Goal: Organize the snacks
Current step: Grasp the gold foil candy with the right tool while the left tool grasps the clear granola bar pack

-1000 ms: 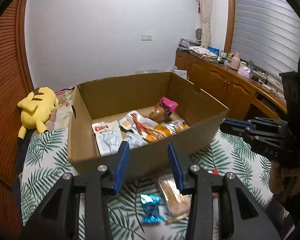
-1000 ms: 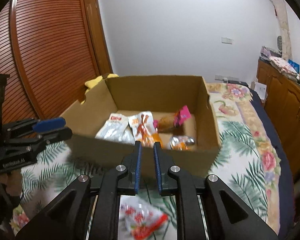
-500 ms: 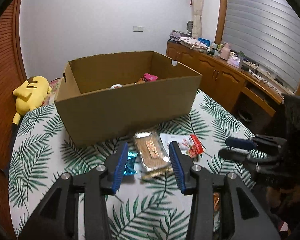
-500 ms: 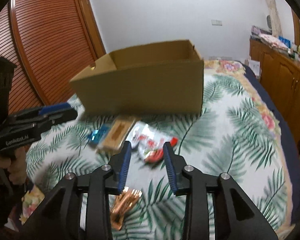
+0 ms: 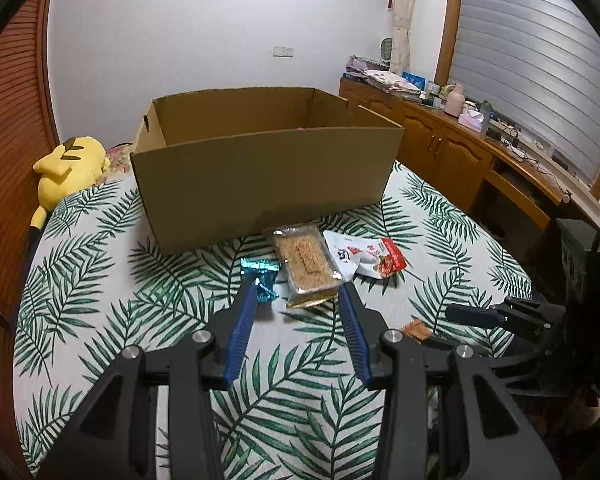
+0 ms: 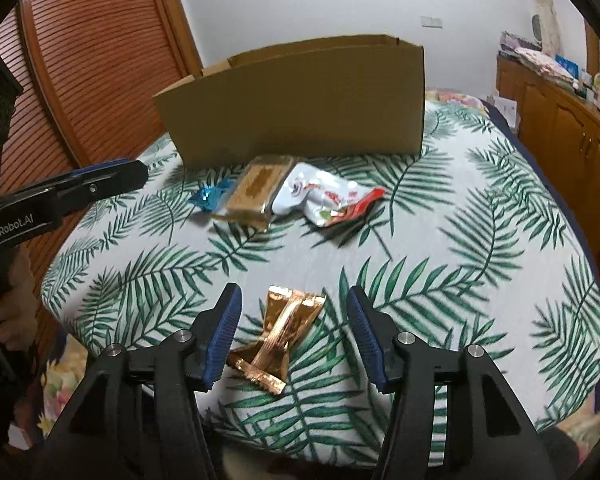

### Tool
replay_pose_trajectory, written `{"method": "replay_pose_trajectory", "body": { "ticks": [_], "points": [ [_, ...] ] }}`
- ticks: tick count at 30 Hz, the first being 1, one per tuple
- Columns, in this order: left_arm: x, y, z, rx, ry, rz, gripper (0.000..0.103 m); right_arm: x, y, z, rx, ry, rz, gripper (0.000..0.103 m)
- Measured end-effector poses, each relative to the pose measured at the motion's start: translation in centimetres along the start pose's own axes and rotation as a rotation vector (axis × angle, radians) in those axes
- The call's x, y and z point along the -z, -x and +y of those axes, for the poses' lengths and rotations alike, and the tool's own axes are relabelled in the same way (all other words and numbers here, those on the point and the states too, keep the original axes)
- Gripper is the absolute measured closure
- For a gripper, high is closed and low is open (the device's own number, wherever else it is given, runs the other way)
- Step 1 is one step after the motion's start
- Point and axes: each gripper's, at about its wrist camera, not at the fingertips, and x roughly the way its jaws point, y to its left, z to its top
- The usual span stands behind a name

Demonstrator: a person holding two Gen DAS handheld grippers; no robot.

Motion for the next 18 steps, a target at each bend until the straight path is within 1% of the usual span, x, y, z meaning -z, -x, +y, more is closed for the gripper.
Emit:
{"method": "replay_pose_trajectory", "body": {
  "ticks": [3, 5, 14, 17, 18],
  "points": [
    [0.4, -0.2, 0.0, 0.0, 0.004, 0.009, 0.06, 0.4, -0.4, 0.5, 0.007, 0.013, 0.019, 0.048],
    [0.6, -0.4, 0.1, -0.001, 0.008, 0.015, 0.06, 0.5, -0.7, 0.8, 0.007, 0.022, 0.026, 0.051],
    [1.0, -1.5, 0.0, -0.022, 0.015, 0.046, 0.058, 0.9, -1.7, 1.0, 0.044, 0.044, 0.065, 0.055],
    [1.0, -2.0, 0.2, -0.028, 0.027, 0.057, 0.057, 0.9, -1.8, 1.1, 0.07, 0.068, 0.067, 0.063],
    [1.1, -2.2, 0.2, -0.027, 0.029, 0.06, 0.057, 1.0, -1.8, 1.1, 0.071, 0.074, 0.067, 0.071]
  ]
}}
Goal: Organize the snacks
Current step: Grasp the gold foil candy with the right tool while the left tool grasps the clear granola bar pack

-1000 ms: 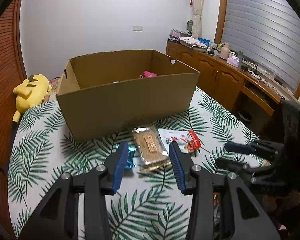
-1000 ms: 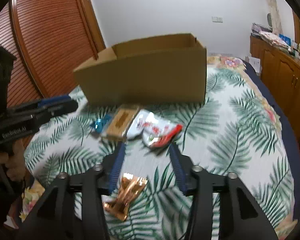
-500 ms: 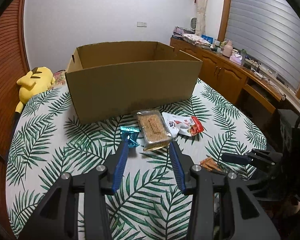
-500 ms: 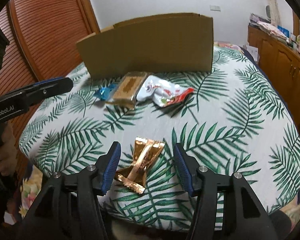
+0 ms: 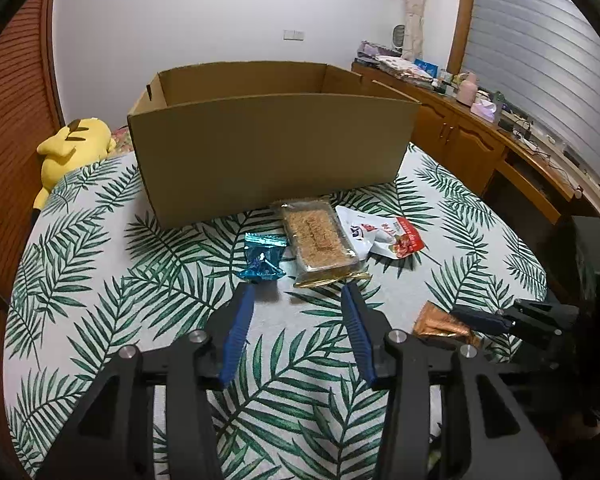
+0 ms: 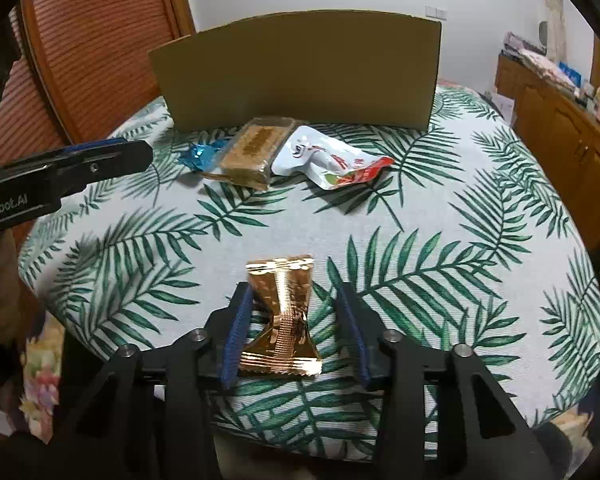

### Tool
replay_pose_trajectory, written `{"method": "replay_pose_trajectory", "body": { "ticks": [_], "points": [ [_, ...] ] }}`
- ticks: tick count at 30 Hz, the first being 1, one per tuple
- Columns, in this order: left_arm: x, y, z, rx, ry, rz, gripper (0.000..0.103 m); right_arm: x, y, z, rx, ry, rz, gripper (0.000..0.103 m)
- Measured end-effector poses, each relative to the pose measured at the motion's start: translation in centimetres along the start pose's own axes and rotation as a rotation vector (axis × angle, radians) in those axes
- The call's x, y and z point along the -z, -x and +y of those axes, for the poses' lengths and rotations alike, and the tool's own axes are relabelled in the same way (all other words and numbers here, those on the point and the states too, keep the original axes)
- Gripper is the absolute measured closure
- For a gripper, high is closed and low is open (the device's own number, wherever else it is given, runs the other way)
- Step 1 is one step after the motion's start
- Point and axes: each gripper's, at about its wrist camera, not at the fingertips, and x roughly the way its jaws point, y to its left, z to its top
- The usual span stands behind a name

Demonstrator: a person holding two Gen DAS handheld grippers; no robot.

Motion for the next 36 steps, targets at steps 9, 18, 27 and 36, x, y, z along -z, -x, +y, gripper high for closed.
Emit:
{"method": "replay_pose_trajectory", "body": {
  "ticks": [9, 18, 27, 36],
  "points": [
    [-0.7, -2.1, -0.6, 0.007, -0.011, 0.032, 0.057, 0.2, 0.2, -1.0, -0.022, -0.025, -0.02, 0.082],
    [-2.9, -4.8, -1.4, 0.017, -0.017, 0.059, 0.057, 0.3, 0.5, -2.0, -0.045, -0.049, -0.048, 0.082],
    [-5.1, -8.1, -1.9, 0.016, -0.005, 0.094, 0.057, -0.5, 0.4, -3.2, -0.063, -0.063, -0.061, 0.082],
    [-5.4, -9.6, -2.1, -0.033, -0.035, 0.108, 0.055, -0.6, -0.3, -4.0, -0.091, -0.077, -0.06, 0.082]
  ]
}}
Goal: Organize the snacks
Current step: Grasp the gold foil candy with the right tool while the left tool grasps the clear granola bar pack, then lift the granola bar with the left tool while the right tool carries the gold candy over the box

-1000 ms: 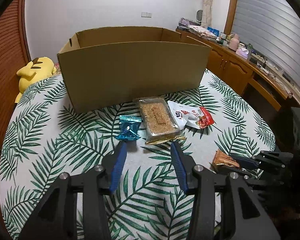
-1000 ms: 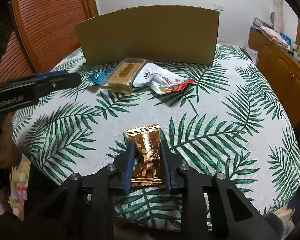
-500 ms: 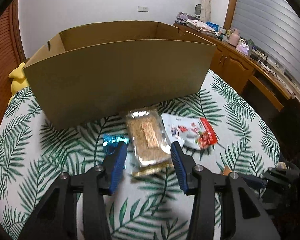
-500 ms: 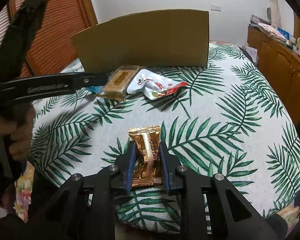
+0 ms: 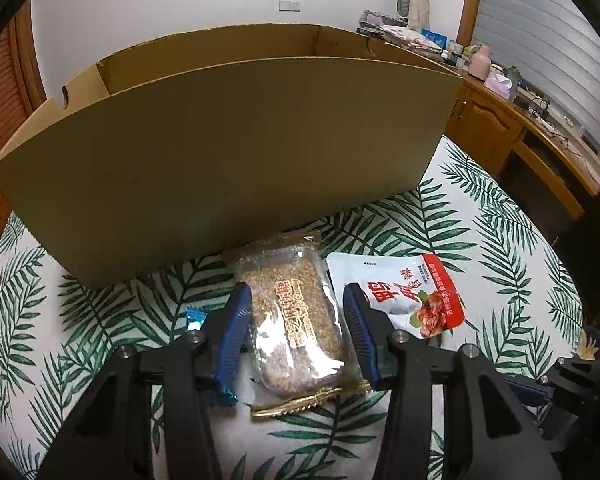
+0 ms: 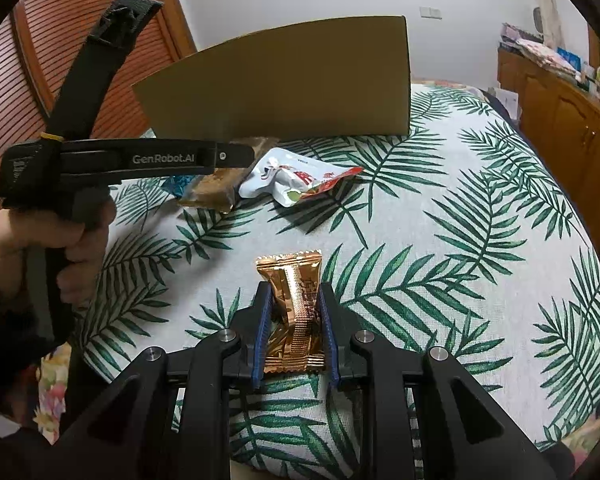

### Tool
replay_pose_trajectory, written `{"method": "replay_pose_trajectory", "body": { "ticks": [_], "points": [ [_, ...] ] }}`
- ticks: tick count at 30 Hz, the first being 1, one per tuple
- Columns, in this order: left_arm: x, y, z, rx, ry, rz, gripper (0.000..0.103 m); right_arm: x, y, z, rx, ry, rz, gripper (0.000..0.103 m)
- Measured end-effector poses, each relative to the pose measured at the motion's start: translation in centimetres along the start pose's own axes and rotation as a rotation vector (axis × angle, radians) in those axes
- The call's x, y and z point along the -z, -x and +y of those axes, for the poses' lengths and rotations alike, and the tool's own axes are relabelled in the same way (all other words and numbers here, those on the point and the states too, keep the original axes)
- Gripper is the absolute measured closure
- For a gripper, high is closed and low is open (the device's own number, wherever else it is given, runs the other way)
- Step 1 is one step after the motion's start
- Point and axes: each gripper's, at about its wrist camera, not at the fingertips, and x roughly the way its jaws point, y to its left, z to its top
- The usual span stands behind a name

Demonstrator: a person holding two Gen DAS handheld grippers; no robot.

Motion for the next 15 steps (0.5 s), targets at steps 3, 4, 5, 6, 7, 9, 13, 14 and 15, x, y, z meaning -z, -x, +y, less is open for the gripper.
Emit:
{"method": "replay_pose_trajectory", "body": {
  "ticks": [3, 4, 5, 6, 7, 9, 13, 14, 15],
  "points": [
    [-0.2, -0.5, -0.1, -0.033, -0.024, 0.01, 0.054, -0.1, -0.1, 0.0, -0.003, 0.002, -0.002, 0.082],
    [-0.2, -0.7, -0.2, -0.044, -0.029, 0.017, 0.054, -0.1, -0.1, 0.0, -0.004, 0.002, -0.002, 0.082],
    [-0.3, -1.0, -0.2, -0.056, -0.034, 0.029, 0.053, -0.1, -0.2, 0.0, -0.006, 0.002, -0.002, 0.082],
    [-0.3, -1.2, 0.0, -0.067, -0.033, 0.037, 0.053, -0.1, -0.2, 0.0, -0.007, 0.001, -0.003, 0.082],
    [-0.3, -1.4, 0.1, -0.073, -0.032, 0.037, 0.053, 0.0, -0.1, 0.0, -0.007, 0.001, -0.004, 0.082],
    [-0.3, -1.4, 0.4, -0.068, -0.02, 0.037, 0.052, 0.0, -0.1, 0.0, -0.009, 0.0, -0.005, 0.082],
    [0.1, -2.0, 1.2, -0.027, 0.016, 0.077, 0.052, 0.0, 0.0, -0.1, -0.008, -0.001, -0.006, 0.082],
    [0.2, -1.8, 1.2, -0.031, 0.012, 0.065, 0.052, 0.1, 0.0, 0.0, -0.007, -0.001, -0.007, 0.082],
    [0.3, -1.7, 1.2, -0.03, 0.014, 0.066, 0.052, 0.1, 0.0, 0.0, -0.005, -0.001, -0.007, 0.082]
  ]
}}
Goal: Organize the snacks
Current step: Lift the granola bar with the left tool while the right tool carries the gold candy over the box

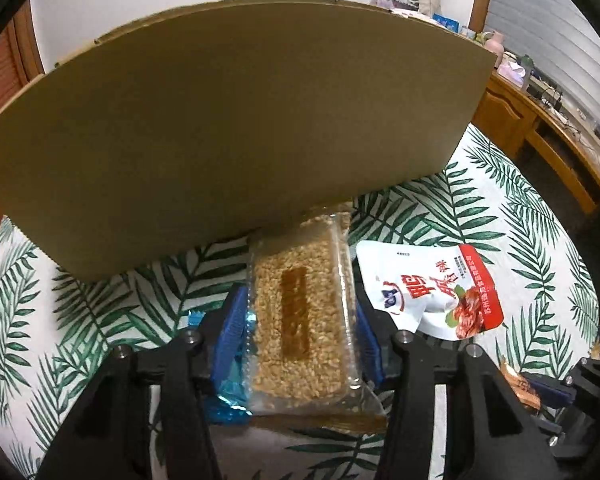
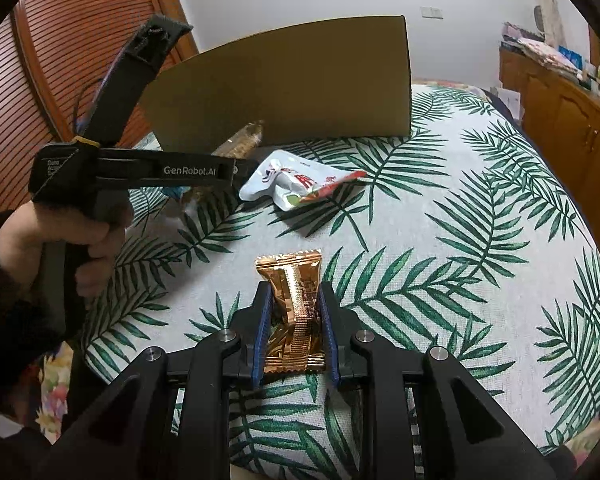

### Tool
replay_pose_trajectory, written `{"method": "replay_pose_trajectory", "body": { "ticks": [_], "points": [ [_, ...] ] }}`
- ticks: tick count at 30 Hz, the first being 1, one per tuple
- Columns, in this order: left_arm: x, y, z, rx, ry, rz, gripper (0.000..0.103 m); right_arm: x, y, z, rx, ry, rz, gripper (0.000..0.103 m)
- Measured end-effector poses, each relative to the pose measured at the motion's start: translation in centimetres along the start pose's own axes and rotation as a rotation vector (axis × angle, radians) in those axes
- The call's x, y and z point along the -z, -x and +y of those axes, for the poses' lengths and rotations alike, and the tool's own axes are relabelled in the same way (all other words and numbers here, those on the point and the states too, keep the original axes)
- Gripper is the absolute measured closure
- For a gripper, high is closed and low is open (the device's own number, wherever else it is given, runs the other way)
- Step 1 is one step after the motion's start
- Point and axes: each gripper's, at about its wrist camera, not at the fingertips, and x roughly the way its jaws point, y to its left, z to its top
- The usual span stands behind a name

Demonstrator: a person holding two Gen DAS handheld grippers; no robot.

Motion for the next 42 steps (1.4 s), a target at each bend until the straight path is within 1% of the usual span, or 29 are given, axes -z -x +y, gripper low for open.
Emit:
{"method": "replay_pose_trajectory", "body": {
  "ticks": [4, 5, 9, 23, 29, 42],
  "points": [
    [0.2, 0.3, 0.4, 0.02, 0.015, -0.004, 0.054, 0.1, 0.0, 0.1, 0.006, 0.003, 0.002, 0.082],
    [0.2, 0.5, 0.5, 0.028, 0.021, -0.006, 0.057, 0.1, 0.1, 0.1, 0.008, 0.004, 0.002, 0.082],
    [0.5, 1.6, 0.8, 0.047, 0.014, -0.033, 0.059, 0.1, 0.2, 0.2, 0.02, 0.003, 0.003, 0.082],
    [1.9, 6.8, 1.2, 0.065, 0.025, -0.13, 0.059, -0.2, 2.4, 1.6, 0.038, 0.028, -0.041, 0.082],
    [2.5, 8.8, 1.3, 0.059, 0.014, -0.165, 0.059, -0.4, 3.0, 2.3, 0.048, 0.045, -0.054, 0.082],
    [2.5, 11.4, 0.6, 0.073, 0.009, -0.218, 0.059, -1.0, 5.5, 3.1, 0.074, 0.06, -0.1, 0.082]
  ]
}}
